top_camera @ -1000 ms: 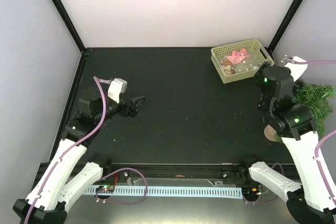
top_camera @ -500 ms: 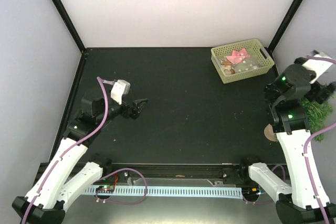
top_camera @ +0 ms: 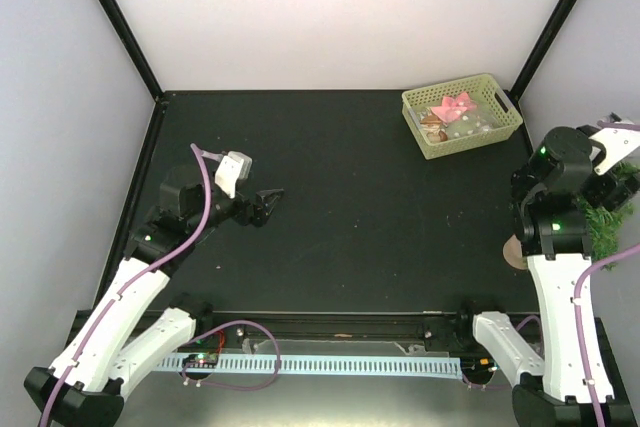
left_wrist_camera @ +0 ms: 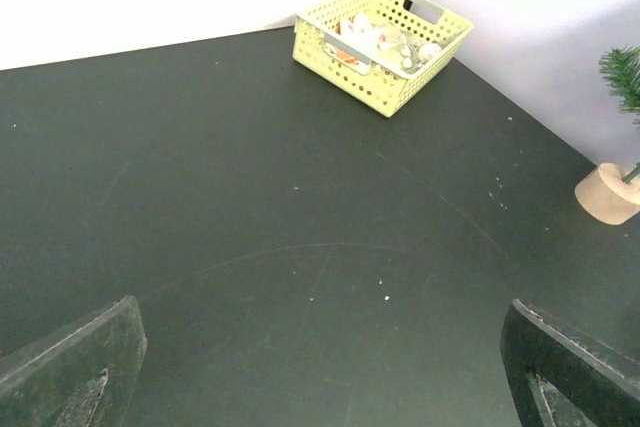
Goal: Decorate the small christmas tree
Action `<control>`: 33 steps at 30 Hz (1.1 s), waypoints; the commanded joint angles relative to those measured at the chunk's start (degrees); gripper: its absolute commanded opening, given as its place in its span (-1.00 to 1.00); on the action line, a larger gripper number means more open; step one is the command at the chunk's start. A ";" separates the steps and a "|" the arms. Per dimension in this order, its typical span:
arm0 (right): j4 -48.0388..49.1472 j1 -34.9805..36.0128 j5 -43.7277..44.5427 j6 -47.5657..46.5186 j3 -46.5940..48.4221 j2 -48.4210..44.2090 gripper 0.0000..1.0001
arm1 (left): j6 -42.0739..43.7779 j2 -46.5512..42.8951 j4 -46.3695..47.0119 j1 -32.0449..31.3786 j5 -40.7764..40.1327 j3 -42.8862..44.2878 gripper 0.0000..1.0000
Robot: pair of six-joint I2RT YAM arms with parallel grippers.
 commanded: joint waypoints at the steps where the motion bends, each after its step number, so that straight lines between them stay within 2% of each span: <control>1: -8.43 -1.74 -4.85 11.62 0.92 2.16 0.56 | -0.10 0.02 1.15 -0.43 1.46 0.33 0.98; 5: -9.76 -2.45 -6.63 13.92 0.74 2.90 0.21 | -0.04 -0.24 1.03 -0.43 1.31 0.34 0.98; 6: -9.79 -2.50 -6.83 13.86 0.70 2.90 0.08 | -0.01 -0.32 0.96 -0.43 1.29 0.32 0.97; 7: -9.70 -2.50 -6.83 13.82 0.70 2.86 -0.16 | 0.08 -0.33 0.95 -0.43 1.21 0.31 0.97; 10: -10.17 -2.45 -9.15 13.19 1.52 2.90 -0.61 | 0.12 -0.42 0.95 -0.43 0.99 0.34 0.97; 13: -13.90 -2.36 -17.94 13.60 4.98 3.21 -0.95 | 0.27 -0.53 0.83 -0.43 0.42 0.49 0.97; 17: -19.44 -1.43 -35.42 14.37 12.06 3.83 -0.98 | 1.00 -1.47 0.59 -0.39 -0.42 0.35 0.97; 20: -21.87 0.57 -44.28 14.90 16.34 5.69 -0.98 | 1.27 -2.14 0.51 -0.42 -1.65 0.41 0.97; 24: -24.59 7.39 -49.74 14.02 21.82 9.82 -0.98 | 1.85 -3.09 -0.22 -0.43 -4.47 0.66 0.98; 28: -23.30 20.12 -51.97 13.03 26.65 14.41 -0.98 | 2.40 -4.91 -0.94 -0.43 -7.37 0.67 0.97; 33: -15.37 29.32 -60.73 12.75 30.08 19.80 -0.98 | 2.95 -7.15 -1.99 -0.41 -12.61 0.96 0.98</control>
